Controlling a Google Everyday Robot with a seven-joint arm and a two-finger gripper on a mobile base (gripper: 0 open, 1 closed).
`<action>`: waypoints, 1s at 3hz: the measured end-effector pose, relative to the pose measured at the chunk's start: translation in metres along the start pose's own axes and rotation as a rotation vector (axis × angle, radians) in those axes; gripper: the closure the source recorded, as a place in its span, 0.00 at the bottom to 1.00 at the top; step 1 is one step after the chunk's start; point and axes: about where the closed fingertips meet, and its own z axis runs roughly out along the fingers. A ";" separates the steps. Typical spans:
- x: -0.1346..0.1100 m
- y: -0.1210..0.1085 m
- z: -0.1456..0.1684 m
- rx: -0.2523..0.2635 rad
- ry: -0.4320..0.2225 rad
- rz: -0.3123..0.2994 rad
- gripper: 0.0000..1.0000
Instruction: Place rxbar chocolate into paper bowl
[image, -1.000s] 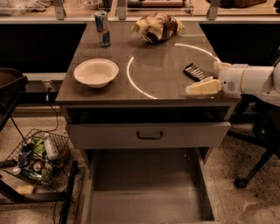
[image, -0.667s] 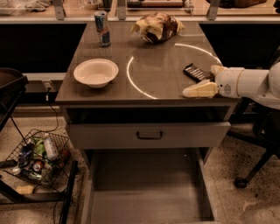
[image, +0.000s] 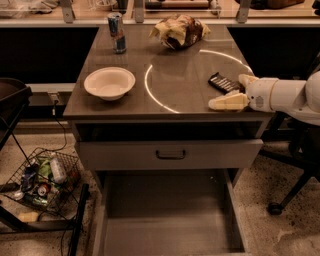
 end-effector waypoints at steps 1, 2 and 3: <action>-0.004 0.000 -0.002 0.000 0.000 0.000 0.61; -0.009 0.000 -0.004 0.000 0.000 0.000 0.85; -0.011 0.000 -0.004 0.000 0.000 0.000 1.00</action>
Offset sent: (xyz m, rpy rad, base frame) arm 0.0000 0.0001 0.0040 0.0000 0.0001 0.0001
